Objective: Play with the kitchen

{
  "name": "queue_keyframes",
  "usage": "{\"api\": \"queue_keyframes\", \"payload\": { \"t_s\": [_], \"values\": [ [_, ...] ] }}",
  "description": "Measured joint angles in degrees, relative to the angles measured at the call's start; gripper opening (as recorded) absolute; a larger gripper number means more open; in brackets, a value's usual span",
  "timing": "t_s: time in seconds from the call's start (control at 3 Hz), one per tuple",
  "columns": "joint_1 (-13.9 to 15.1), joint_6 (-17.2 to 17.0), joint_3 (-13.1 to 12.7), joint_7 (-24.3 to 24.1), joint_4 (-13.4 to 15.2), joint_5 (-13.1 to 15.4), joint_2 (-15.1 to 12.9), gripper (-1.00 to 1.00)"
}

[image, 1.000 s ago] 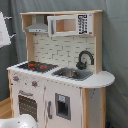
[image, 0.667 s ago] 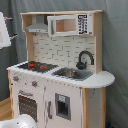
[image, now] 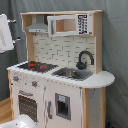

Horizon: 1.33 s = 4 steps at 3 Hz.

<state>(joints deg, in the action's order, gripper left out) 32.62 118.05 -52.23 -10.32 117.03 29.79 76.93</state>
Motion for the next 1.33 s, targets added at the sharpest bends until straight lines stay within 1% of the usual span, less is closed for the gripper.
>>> {"api": "queue_keyframes", "payload": {
  "t_s": [0.33, 0.67, 1.0, 1.33],
  "values": [
    [4.94, 0.08, 2.62, -0.14, 1.75, -0.04, -0.60, 1.00],
    [8.71, 0.57, 3.23, -1.96, 5.76, -0.06, -1.22, 1.00],
    [12.97, 4.11, 4.75, -2.55, 7.08, -0.06, -3.01, 1.00],
    [16.49, 8.74, 4.82, -2.84, 6.66, -0.07, -4.51, 1.00]
  ]
}}
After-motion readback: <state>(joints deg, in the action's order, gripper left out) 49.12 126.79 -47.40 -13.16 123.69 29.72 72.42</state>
